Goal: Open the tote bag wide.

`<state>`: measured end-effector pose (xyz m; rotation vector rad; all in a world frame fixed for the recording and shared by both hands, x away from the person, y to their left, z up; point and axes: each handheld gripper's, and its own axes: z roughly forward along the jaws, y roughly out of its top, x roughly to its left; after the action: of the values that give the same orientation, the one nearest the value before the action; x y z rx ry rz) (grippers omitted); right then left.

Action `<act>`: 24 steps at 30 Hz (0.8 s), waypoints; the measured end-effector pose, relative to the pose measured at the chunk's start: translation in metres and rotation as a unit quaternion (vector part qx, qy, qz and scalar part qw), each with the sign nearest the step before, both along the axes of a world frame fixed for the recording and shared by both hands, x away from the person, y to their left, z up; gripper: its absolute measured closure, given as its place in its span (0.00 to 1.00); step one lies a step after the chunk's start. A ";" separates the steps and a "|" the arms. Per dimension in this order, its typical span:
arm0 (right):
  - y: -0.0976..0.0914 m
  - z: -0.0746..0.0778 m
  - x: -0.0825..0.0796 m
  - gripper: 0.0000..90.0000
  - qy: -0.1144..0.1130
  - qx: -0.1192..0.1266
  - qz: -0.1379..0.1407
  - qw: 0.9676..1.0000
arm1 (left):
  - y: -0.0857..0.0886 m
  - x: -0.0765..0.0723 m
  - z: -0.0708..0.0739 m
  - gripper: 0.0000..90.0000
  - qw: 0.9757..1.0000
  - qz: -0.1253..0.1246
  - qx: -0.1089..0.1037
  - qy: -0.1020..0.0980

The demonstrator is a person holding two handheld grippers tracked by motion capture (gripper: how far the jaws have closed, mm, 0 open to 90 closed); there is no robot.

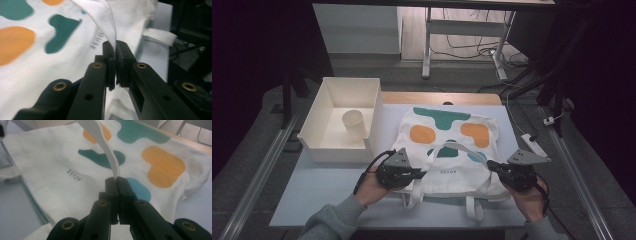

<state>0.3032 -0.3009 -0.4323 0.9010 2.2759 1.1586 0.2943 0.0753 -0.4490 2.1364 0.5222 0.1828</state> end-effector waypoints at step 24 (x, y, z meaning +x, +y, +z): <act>-0.002 -0.014 0.061 0.98 0.000 -0.011 -0.064 0.998 | -0.015 0.067 -0.006 0.93 0.996 0.092 0.003 -0.001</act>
<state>0.3644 -0.3031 -0.4458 1.0209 2.1920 1.0759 0.3611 0.0599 -0.4549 2.0925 0.7192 0.2891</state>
